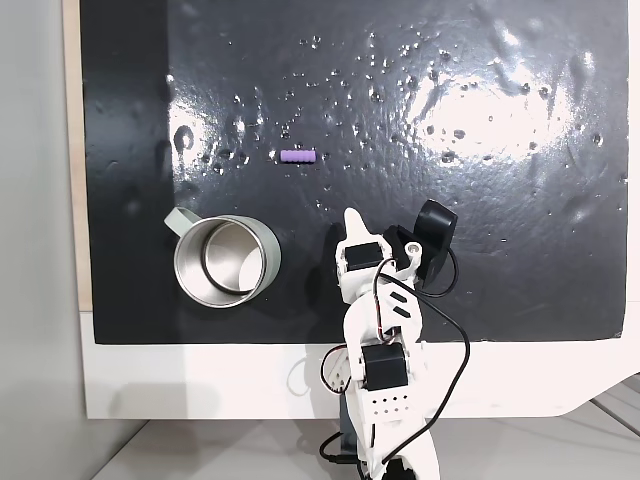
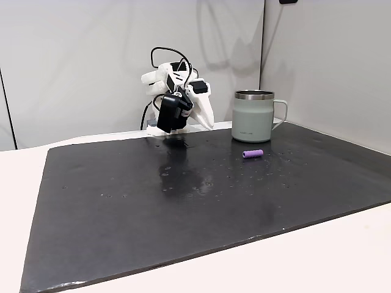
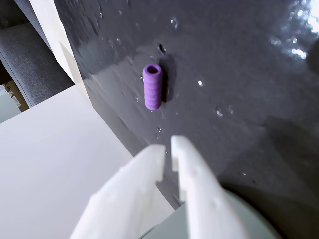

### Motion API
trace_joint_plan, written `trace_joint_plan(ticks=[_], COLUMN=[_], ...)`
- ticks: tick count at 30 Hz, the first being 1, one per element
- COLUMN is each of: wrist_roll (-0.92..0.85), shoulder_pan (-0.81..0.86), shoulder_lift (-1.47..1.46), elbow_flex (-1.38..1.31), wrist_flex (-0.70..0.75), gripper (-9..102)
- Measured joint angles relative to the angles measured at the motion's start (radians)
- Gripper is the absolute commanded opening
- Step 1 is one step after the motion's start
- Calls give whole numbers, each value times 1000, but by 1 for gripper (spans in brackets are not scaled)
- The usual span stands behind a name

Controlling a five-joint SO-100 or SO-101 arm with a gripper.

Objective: Grasp a pengrip and put it in the cup.

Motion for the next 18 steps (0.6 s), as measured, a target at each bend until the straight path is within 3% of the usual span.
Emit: trace_joint_plan(ticks=[6, 18], wrist_roll=[43, 43], shoulder_pan=[0, 0], shoulder_lift=[0, 0], elbow_flex=[28, 28], wrist_flex=[-129, -141], gripper=[0, 0])
